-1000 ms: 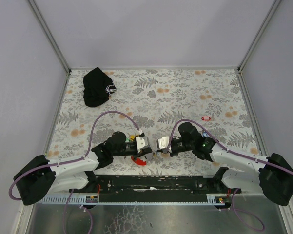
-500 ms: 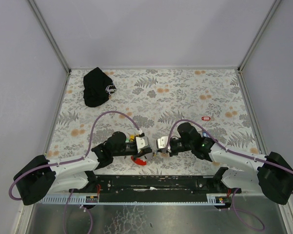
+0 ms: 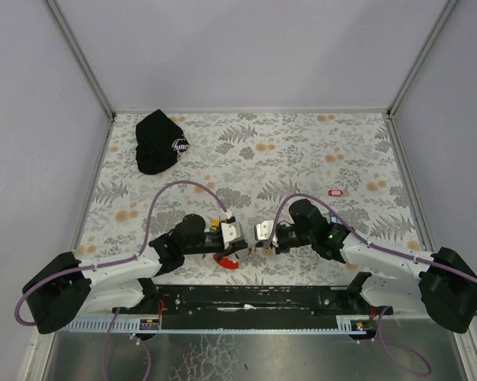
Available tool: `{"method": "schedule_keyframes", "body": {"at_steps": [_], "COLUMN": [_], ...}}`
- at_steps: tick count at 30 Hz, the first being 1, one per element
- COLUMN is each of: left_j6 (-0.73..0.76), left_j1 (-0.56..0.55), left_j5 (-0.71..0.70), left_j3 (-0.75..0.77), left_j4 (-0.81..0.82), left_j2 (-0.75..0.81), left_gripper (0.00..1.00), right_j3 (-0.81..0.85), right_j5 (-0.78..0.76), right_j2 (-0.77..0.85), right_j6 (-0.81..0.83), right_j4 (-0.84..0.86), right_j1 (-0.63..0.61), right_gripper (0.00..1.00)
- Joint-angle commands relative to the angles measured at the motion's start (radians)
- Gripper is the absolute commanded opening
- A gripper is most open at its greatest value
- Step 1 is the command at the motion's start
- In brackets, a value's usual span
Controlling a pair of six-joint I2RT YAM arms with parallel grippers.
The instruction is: Put the keys on the keyring
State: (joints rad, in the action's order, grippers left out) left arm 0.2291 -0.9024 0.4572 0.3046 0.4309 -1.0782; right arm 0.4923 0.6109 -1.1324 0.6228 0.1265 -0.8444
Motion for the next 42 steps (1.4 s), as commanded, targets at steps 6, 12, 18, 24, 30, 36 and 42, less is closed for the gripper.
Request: {"method": "schedule_keyframes", "body": {"at_steps": [6, 12, 18, 24, 30, 36, 42], "left_j6": [-0.009, -0.013, -0.017, -0.034, -0.064, -0.089, -0.156], "left_j1": [0.0, 0.0, 0.0, 0.017, 0.043, 0.043, 0.045], "left_j5": [0.044, 0.044, 0.047, 0.068, 0.095, 0.099, 0.055], "left_j3": [0.0, 0.002, -0.001, -0.015, -0.039, -0.041, -0.099], "left_j4": [0.105, 0.11, 0.117, 0.143, 0.19, 0.22, 0.344], "left_j2": [-0.012, -0.016, -0.011, 0.012, 0.025, -0.015, -0.013], "left_gripper": [0.0, 0.0, 0.0, 0.0, 0.0, 0.0, 0.0], "right_j3": [0.017, 0.019, 0.025, 0.035, 0.034, 0.017, -0.008], "right_j5": [-0.011, 0.023, 0.028, -0.018, -0.041, -0.032, -0.036], "right_j2": [0.008, 0.004, -0.011, -0.038, -0.047, -0.035, 0.0], "right_j6": [-0.034, -0.026, 0.0, 0.023, 0.03, 0.005, -0.033], "right_j4": [0.103, 0.104, 0.083, 0.05, 0.058, 0.118, 0.16], "right_j1": [-0.012, -0.019, -0.028, -0.039, -0.047, -0.048, -0.048], "right_gripper": [0.0, 0.0, 0.0, 0.0, 0.0, 0.0, 0.0]}}
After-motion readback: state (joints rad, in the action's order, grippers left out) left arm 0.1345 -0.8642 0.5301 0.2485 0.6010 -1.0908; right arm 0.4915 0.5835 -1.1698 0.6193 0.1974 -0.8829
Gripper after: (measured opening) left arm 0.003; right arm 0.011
